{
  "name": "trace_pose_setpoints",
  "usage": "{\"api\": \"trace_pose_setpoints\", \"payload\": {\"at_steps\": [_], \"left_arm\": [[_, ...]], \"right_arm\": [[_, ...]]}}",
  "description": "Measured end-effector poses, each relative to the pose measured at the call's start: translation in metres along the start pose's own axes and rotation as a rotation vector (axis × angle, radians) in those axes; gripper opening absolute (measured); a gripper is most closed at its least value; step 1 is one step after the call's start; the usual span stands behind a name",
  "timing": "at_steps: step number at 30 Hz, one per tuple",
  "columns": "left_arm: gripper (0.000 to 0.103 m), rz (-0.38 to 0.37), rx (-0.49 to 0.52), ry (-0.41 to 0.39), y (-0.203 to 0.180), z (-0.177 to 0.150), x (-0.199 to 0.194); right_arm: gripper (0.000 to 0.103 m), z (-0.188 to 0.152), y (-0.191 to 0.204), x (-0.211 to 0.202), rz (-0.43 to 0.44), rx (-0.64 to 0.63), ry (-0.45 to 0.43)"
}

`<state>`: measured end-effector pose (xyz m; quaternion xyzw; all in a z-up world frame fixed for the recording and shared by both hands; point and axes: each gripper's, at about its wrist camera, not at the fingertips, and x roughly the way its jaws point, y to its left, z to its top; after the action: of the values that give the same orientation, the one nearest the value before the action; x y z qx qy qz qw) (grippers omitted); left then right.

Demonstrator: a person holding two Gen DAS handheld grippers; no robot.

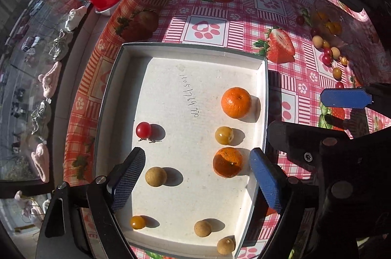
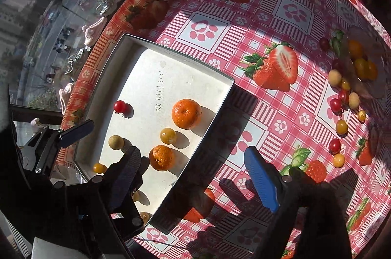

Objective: Organize fruits
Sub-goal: 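Move both open grippers from the tray back to the fruit pile, then grasp a yellow cherry tomato with the right gripper while the left gripper grasps another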

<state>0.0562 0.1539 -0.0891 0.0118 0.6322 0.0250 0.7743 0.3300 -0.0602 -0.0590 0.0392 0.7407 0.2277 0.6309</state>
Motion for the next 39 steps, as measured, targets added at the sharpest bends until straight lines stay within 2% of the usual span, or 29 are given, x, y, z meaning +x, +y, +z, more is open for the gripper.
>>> {"api": "trace_pose_setpoints", "payload": {"at_steps": [4,14,22,29,34,39], "left_arm": [[0.088,-0.006,0.055,0.007,-0.027,0.002,-0.004],[0.088,-0.049,0.233,0.067,-0.098,-0.003,0.008],[0.088,-0.106,0.314,0.091,-0.144,-0.020,0.015],[0.088,-0.151,0.376,0.084,-0.177,-0.055,0.018],[0.088,-0.203,0.332,0.085,-0.194,-0.064,0.024],[0.088,-0.204,0.267,0.073,-0.203,-0.066,0.031]], "right_arm": [[0.089,-0.020,-0.036,-0.012,-0.004,0.094,-0.016],[0.089,-0.104,-0.152,-0.027,-0.052,0.413,-0.018],[0.089,-0.153,-0.200,-0.016,-0.089,0.567,0.014],[0.089,-0.144,-0.203,-0.010,-0.097,0.527,-0.009],[0.089,-0.120,-0.204,-0.008,-0.111,0.449,-0.031],[0.086,-0.088,-0.208,-0.005,-0.107,0.388,-0.059]]}}
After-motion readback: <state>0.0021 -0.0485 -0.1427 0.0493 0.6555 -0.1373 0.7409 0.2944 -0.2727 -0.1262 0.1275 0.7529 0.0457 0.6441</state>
